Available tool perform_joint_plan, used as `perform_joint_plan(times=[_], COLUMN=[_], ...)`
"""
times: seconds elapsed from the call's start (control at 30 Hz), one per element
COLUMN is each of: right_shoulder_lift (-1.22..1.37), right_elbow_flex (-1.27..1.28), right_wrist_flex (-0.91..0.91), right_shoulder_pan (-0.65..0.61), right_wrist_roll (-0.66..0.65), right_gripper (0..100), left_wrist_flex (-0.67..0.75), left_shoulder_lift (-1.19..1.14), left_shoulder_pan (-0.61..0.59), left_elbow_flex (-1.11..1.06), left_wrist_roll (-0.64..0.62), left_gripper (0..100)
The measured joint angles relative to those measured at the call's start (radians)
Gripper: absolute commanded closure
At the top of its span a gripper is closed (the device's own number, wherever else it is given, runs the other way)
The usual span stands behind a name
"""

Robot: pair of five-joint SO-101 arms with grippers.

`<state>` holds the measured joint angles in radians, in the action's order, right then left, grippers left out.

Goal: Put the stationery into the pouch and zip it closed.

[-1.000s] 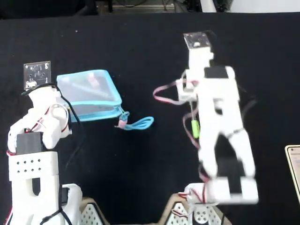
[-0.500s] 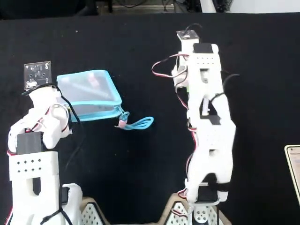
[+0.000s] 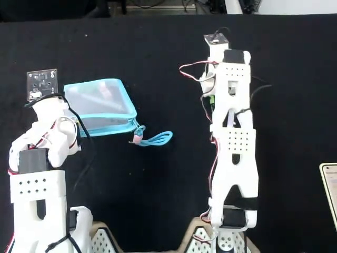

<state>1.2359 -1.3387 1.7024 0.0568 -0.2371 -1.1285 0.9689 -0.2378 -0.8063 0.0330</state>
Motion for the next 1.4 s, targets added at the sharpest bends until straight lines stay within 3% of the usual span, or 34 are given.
perform_joint_plan(times=[0.1,0.7,1.13,1.4], right_shoulder_lift=[0.023,-0.1,-0.775,-1.204], right_elbow_flex=[-0.023,0.008,0.746,0.973], right_wrist_flex=[0.0,0.032,0.018,0.011], right_shoulder_pan=[0.002,0.0,-0.107,-0.129], right_wrist_roll=[-0.02,0.005,0.054,0.055], right_gripper=[99.4,98.8,98.8,98.8], left_wrist_flex=[0.0,0.0,0.0,0.0], left_shoulder_lift=[0.0,0.0,0.0,0.0], left_shoulder_pan=[0.0,0.0,0.0,0.0], left_elbow_flex=[0.0,0.0,0.0,0.0], left_wrist_roll=[0.0,0.0,0.0,0.0], left_gripper=[97,97,97,97])
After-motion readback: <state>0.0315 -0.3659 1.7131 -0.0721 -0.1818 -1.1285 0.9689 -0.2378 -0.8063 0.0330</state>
